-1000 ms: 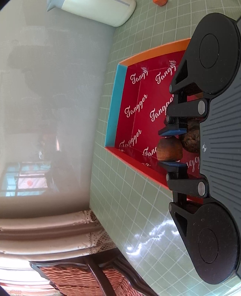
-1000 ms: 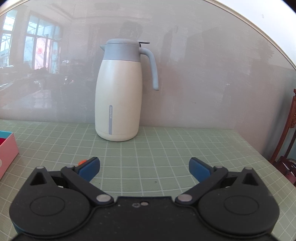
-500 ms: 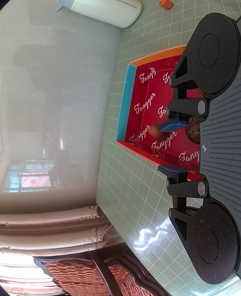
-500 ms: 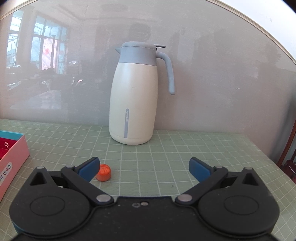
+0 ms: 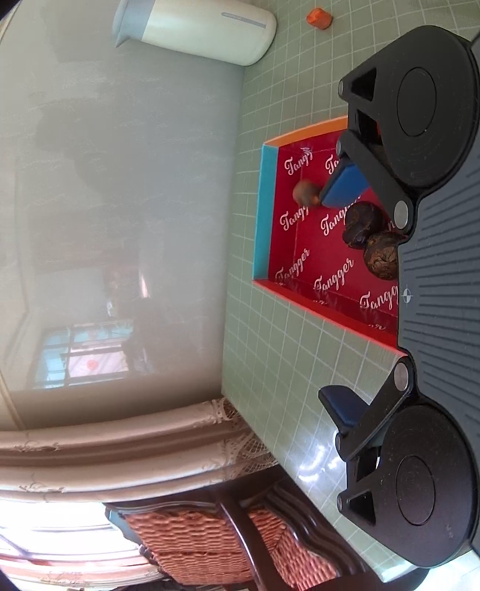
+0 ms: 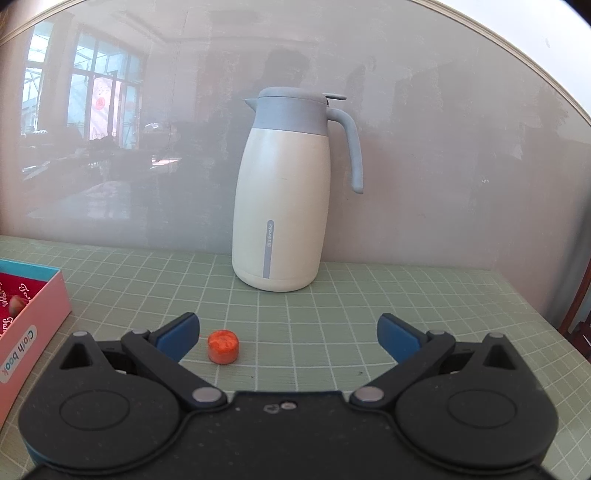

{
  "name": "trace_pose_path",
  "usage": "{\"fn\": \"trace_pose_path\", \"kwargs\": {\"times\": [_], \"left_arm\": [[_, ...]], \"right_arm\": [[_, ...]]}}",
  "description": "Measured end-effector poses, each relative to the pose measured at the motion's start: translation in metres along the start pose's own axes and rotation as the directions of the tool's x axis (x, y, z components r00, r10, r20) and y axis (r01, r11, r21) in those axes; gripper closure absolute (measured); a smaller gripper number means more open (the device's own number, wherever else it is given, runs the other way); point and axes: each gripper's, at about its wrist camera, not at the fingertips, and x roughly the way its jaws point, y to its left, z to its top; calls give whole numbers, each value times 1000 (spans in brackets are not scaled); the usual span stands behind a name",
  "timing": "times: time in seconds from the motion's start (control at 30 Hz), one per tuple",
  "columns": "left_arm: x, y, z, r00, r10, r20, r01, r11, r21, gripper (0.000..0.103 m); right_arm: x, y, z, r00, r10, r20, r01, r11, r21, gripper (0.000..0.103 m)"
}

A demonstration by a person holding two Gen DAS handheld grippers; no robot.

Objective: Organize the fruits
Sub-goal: 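Move the right tool toward the orange carrot piece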

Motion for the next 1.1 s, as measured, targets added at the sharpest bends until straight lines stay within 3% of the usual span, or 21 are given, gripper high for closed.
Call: {"fn": "trace_pose_path", "kwargs": {"times": [0.7, 1.1], "left_arm": [[-51, -4, -49, 991, -42, 125, 35, 998, 55, 0], [-54, 16, -64, 989, 20, 143, -10, 998, -68, 0]], "right_arm": [[0, -20, -15, 998, -54, -33, 53, 998, -36, 0], [18, -17, -24, 995, 15, -95, -17, 1000, -21, 0]]}}
